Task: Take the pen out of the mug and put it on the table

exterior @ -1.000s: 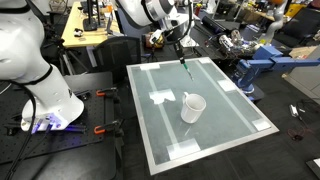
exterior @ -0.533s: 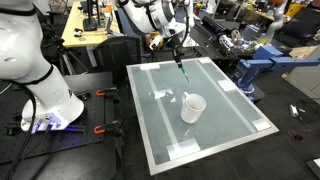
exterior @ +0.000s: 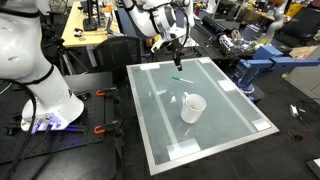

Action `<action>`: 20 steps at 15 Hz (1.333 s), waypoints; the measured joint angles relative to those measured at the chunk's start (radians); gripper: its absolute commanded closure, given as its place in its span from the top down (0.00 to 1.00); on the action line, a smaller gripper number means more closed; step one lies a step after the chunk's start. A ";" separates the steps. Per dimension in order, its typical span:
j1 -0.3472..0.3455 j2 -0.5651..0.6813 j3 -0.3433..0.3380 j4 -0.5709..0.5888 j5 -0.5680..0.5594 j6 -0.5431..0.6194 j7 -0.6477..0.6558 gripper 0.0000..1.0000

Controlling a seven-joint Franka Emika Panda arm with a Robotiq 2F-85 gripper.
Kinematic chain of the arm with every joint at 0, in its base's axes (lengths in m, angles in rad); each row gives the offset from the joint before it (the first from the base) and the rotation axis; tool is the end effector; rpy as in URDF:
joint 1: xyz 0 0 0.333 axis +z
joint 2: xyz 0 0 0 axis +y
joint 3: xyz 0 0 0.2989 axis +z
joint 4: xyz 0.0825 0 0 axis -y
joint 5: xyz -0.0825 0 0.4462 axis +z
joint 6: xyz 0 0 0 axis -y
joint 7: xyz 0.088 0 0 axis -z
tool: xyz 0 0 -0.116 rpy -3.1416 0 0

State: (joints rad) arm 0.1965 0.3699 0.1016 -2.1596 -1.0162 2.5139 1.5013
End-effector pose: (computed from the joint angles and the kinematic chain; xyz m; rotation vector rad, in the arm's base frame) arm 0.5664 0.1797 0.1471 2.6994 -0.4962 0.5958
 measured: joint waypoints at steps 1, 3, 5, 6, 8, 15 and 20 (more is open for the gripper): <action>0.000 0.005 -0.001 0.006 0.000 0.000 0.000 0.77; 0.000 0.011 -0.004 0.015 0.001 0.000 0.000 0.92; 0.000 0.011 -0.008 0.020 0.009 0.000 0.000 1.00; 0.000 0.011 -0.009 0.021 0.018 -0.001 0.000 1.00; 0.000 0.006 -0.009 0.021 0.058 -0.013 -0.004 1.00; 0.000 -0.050 -0.009 0.011 0.187 -0.061 -0.026 1.00; 0.002 -0.074 -0.009 -0.004 0.199 -0.062 -0.026 1.00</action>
State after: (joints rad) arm 0.1984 0.2964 0.0929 -2.1641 -0.8168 2.4518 1.4749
